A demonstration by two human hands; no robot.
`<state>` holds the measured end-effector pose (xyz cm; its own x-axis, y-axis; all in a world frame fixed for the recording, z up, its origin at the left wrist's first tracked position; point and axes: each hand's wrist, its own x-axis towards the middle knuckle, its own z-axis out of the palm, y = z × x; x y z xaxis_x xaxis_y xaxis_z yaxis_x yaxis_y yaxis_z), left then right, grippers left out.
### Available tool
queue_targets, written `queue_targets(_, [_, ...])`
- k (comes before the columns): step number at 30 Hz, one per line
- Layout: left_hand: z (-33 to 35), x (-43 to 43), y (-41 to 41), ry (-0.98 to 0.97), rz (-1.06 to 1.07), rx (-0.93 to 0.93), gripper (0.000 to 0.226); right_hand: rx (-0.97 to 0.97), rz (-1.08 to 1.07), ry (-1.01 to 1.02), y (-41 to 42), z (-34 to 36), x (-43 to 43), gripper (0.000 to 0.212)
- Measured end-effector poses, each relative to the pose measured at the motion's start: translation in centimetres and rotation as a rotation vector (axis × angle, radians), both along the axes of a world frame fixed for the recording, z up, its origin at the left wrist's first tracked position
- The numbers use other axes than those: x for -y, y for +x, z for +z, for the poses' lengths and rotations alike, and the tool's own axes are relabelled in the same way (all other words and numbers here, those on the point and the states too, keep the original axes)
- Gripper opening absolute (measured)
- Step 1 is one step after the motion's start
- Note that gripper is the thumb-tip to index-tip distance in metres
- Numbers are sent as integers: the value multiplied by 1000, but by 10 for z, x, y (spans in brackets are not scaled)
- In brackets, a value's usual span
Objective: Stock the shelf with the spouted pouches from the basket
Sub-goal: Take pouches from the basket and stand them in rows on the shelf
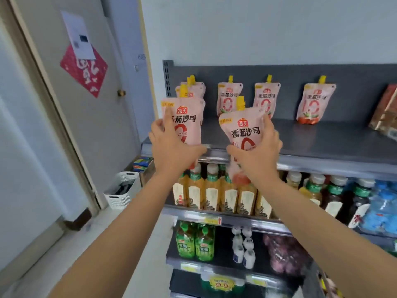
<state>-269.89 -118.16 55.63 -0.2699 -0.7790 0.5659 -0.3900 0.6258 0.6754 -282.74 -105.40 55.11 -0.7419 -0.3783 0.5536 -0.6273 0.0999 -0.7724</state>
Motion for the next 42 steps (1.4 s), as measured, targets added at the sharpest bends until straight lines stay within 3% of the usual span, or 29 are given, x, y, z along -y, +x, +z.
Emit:
queue_targets(7, [18, 80, -39, -64, 31, -126, 120, 132, 175, -228, -20, 35, 59, 105])
queue_targets(13, [10, 138, -94, -22, -13, -136, 127, 154, 197, -279, -60, 44, 111, 112])
queue_targets(20, [-9, 181, -140, -10, -46, -53, 131, 153, 139, -178, -96, 30, 160, 93])
queue_targets(25, [-18, 190, -152, -26, -56, 0, 142, 127, 92, -107, -98, 16, 177, 97])
queue_targets(33, [-14, 200, -139, -54, -53, 57, 154, 187, 86, -155, -78, 4, 198, 99])
queue_targets(36, [-15, 204, -130, -6, -191, -25, 150, 193, 57, -151, -67, 1, 204, 100])
queue_targets(39, [-12, 214, -117, 178, -450, -211, 145, 153, 21, -144, -59, -2, 205, 99])
queue_targets(42, [-9, 228, -104, 229, -600, -225, 124, 124, -7, -146, -52, -2, 207, 100])
